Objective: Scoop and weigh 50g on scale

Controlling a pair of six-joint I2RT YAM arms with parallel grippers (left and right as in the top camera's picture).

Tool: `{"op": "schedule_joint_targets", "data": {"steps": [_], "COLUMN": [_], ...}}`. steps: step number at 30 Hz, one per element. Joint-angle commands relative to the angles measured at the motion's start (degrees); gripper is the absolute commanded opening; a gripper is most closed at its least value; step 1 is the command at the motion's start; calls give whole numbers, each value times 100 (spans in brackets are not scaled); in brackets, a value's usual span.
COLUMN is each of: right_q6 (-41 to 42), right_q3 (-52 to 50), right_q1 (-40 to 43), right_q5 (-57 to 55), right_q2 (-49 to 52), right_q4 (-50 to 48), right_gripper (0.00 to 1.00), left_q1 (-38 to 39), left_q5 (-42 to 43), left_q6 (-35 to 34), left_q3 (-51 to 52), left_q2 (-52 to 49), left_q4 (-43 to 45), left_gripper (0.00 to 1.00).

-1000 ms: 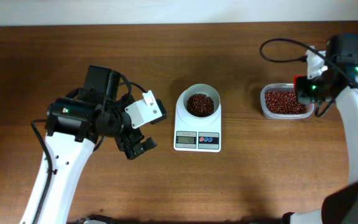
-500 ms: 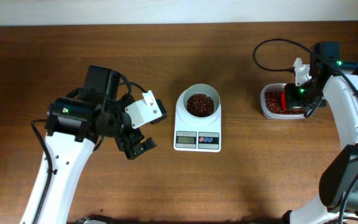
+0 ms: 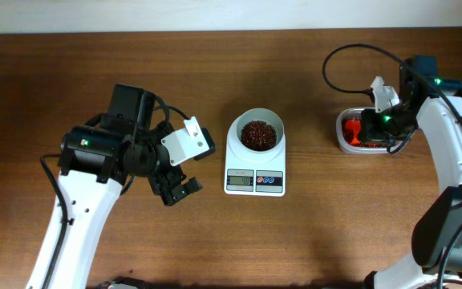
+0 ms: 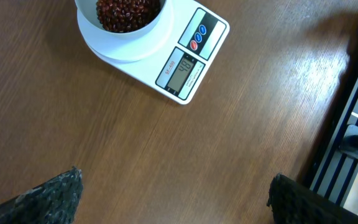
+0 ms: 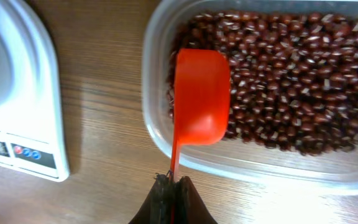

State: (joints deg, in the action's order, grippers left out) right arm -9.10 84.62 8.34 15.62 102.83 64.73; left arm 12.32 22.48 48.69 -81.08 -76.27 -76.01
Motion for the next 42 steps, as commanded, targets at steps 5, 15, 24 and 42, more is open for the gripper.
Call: {"op": "schedule_joint_targets", "data": {"steps": [5,15,24,42], "right_q6": [-42,168,-11,-293], "right_q3": [-37,-37,-37,-35], "right_q1": [26,833,1436,1613], "right_q5": [531,1235,1746,3744], "right_q2": [31,63,68,-4], "right_q4": [-7,-98,31,452], "right_gripper": [4,4,4,4], "left_q1": [-22,-22,-22,-22], "left_q5": [24,24,22,22], "left_q6": [87,90,87,90], "left_q3": [48,48,48,48], "left_q2": [76,76,76,76], "left_q4": [11,9,9,9], "left_gripper": [99,99,99,99]}}
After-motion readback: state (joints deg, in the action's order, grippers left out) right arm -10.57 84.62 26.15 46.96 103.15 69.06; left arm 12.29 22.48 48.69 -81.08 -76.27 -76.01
